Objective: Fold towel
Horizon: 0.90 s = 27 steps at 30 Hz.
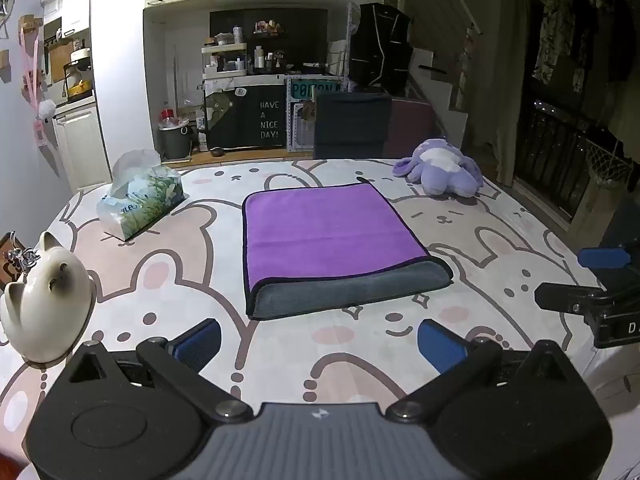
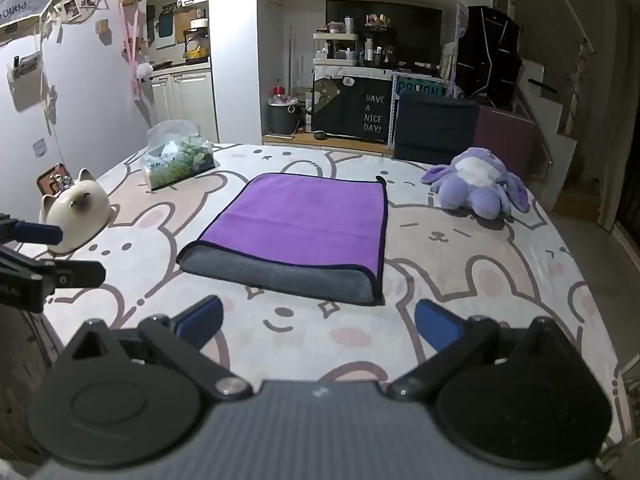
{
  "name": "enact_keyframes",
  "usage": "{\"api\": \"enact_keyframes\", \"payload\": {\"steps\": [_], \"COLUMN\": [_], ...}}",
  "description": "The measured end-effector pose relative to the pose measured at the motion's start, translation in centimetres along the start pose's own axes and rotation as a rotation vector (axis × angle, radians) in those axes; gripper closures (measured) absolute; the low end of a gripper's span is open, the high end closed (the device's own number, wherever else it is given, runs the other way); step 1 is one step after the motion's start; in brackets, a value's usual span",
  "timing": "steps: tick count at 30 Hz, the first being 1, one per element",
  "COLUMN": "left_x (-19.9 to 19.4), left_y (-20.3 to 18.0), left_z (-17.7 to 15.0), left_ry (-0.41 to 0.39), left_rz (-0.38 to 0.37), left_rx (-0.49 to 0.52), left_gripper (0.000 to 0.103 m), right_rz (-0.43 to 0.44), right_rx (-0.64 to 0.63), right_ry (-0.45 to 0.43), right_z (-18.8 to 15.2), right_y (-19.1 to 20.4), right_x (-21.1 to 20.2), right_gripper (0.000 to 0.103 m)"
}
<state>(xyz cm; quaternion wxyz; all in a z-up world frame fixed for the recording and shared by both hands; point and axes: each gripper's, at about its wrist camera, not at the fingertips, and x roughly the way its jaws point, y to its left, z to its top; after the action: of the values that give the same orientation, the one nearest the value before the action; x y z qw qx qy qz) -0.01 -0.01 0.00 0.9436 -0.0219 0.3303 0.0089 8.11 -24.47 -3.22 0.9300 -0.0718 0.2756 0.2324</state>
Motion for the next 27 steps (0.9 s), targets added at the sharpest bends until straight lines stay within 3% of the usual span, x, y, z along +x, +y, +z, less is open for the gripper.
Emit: {"api": "enact_keyframes", "payload": {"steps": [27], "left_x": [-0.01], "left_y": [-0.01], "left_z": [0.01], "left_ry": [0.003], "left_rz": [0.002], "left_rx": [0.003], "left_gripper": [0.000], "right_rz": [0.000], "right_rx": [-0.003], "right_ry": [0.003], "right_z": [-0.01], "right_y": [-0.10], "right_x": [0.07], "right_gripper": [0.000]}}
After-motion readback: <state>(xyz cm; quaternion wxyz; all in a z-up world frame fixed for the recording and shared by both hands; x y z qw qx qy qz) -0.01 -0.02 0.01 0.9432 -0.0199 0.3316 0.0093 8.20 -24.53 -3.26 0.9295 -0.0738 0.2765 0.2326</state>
